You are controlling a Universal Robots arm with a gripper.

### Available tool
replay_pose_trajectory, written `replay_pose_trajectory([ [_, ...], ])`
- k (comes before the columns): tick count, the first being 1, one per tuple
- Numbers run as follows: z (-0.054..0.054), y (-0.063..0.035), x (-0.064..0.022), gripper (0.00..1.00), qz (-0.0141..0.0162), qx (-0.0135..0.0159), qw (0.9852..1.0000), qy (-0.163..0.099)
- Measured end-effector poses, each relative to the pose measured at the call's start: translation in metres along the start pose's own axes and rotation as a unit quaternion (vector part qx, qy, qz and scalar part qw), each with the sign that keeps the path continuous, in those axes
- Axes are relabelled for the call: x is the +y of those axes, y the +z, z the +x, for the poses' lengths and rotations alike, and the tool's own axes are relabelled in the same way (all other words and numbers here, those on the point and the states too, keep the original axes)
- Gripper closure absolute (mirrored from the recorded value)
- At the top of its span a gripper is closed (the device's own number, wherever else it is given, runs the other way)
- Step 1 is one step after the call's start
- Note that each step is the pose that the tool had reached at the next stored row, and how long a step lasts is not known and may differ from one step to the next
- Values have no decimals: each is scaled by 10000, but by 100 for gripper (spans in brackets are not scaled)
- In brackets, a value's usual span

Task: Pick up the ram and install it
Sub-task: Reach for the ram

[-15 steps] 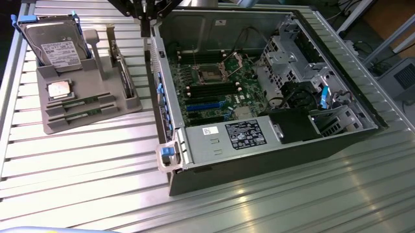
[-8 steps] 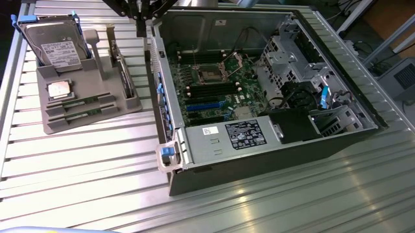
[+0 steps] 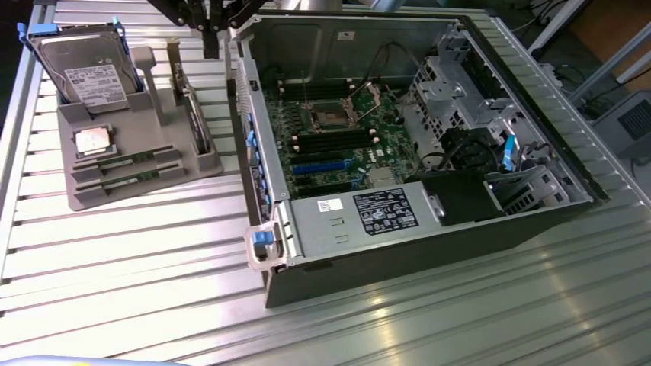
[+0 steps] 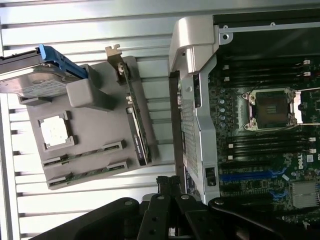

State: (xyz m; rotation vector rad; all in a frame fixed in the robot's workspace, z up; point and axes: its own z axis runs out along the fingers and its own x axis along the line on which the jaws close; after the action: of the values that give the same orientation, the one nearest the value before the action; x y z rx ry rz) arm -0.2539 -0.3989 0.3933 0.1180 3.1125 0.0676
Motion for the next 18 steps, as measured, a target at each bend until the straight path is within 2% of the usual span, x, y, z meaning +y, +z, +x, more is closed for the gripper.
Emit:
replay_pose_trajectory([
  [18,212,-6,-16,89,0,0,10000,0],
])
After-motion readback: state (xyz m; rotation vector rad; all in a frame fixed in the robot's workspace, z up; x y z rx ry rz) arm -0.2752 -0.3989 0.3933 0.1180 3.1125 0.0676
